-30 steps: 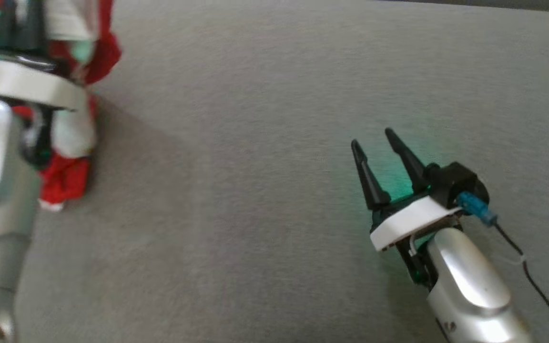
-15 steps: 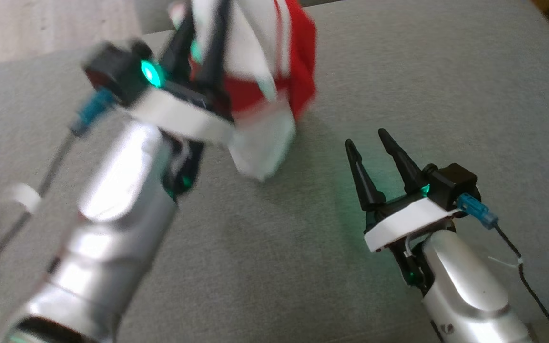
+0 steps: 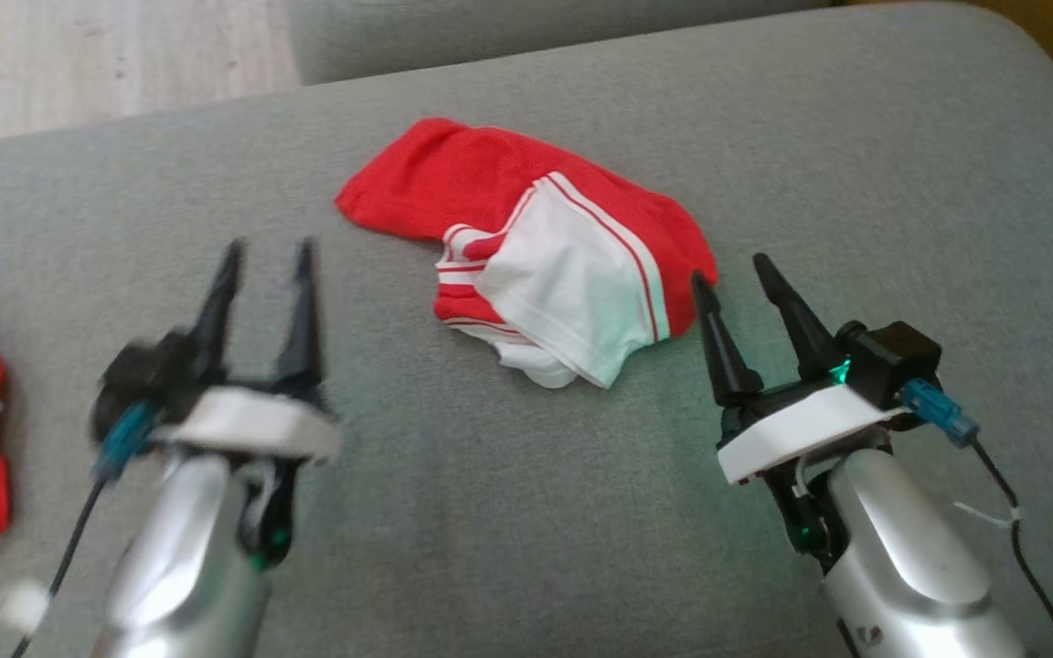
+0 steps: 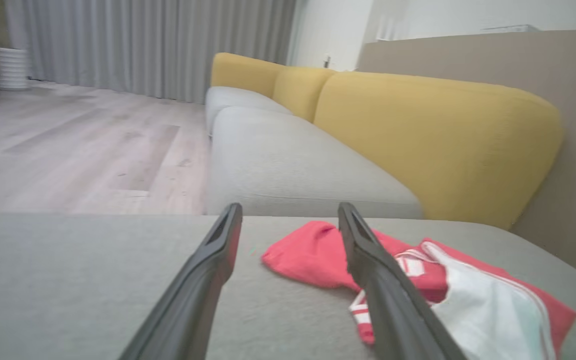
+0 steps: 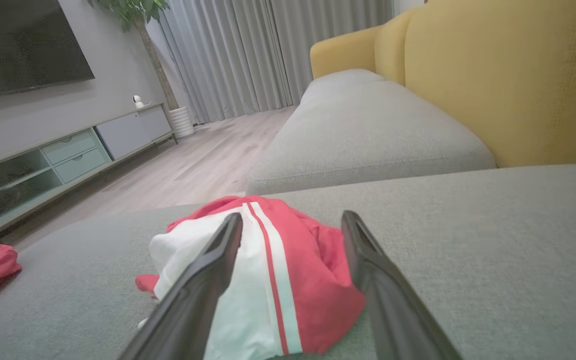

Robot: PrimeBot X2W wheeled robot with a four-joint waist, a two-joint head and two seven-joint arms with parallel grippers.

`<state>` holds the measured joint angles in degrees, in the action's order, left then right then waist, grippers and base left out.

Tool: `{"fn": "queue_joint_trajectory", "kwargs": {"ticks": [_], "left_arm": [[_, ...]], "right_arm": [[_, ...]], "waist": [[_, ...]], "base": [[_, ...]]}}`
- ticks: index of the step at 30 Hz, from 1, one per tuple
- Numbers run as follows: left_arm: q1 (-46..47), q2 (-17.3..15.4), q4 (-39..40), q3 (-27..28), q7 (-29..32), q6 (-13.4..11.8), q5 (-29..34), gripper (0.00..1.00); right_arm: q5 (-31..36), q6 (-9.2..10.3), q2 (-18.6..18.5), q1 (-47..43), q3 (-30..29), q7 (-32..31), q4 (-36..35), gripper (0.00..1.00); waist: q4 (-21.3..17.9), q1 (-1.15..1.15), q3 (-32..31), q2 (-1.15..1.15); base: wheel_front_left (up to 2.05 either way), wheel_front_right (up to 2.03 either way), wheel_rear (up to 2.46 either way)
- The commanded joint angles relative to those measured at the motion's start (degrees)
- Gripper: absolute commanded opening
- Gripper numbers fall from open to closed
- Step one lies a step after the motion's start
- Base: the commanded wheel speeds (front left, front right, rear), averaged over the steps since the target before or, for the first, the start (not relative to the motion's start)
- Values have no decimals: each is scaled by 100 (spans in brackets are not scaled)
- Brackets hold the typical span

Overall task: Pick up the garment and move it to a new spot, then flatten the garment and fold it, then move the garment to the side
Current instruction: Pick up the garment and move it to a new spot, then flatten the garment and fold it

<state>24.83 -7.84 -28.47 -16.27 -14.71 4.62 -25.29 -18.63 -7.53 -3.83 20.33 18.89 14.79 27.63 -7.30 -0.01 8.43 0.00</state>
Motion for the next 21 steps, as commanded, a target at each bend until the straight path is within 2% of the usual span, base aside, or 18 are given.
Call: {"fn": "queue_joint_trajectory", "kwargs": {"ticks": [1, 5, 13, 17, 21], "left_arm": [[-35, -151, 270, 376, -28, -46, 123, 100], [-813, -10, 617, 1100, -29, 12, 395, 100], [-2238, 338, 1180, 2161, -29, 119, 1011, 100], [-2596, 456, 1264, 2402, -29, 184, 1086, 100], [-2626, 490, 1281, 2365, -29, 229, 1099, 100]], "right_arm": [[49, 4, 95, -7, 39, 21, -147, 100], [88, 4, 95, -78, -81, 21, -127, 100], [209, 4, 95, -332, -296, 21, -25, 100], [259, 4, 95, -404, -355, 21, -11, 100], [313, 4, 95, -417, -410, 21, 9, 100]], "waist": [[80, 1, -63, 0], [192, 1, -152, 0], [277, 1, -383, 0], [314, 1, -408, 0], [408, 1, -363, 0]], "base": [[0, 0, 0], [0, 0, 0], [0, 0, 0], [0, 0, 0], [0, 0, 0]]}}
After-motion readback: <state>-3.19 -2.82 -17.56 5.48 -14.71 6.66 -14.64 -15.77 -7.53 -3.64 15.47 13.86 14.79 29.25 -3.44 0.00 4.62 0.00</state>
